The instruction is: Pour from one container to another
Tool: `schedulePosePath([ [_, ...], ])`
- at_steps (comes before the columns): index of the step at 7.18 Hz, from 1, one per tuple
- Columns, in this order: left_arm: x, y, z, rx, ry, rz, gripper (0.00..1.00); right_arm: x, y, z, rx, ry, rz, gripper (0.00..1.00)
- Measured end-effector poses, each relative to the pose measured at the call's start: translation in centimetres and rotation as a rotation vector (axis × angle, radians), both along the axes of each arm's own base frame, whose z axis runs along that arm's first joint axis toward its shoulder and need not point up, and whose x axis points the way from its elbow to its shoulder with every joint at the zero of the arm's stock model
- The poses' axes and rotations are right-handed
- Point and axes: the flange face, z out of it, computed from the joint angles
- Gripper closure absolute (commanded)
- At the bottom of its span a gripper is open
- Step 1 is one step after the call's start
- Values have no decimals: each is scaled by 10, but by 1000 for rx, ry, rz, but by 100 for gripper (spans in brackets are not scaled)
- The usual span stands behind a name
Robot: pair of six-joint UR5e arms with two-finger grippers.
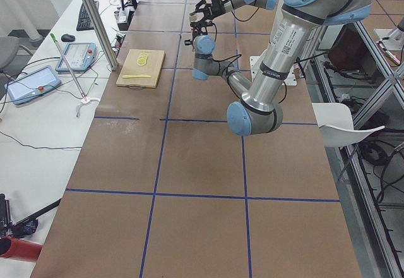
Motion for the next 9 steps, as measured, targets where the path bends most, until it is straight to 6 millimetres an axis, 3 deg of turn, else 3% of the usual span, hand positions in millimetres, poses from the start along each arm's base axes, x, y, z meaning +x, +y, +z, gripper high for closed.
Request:
schedulePosePath([
  [9, 0, 0, -1, 1, 1, 0, 100, -16, -2, -6, 69, 166, 37, 100],
])
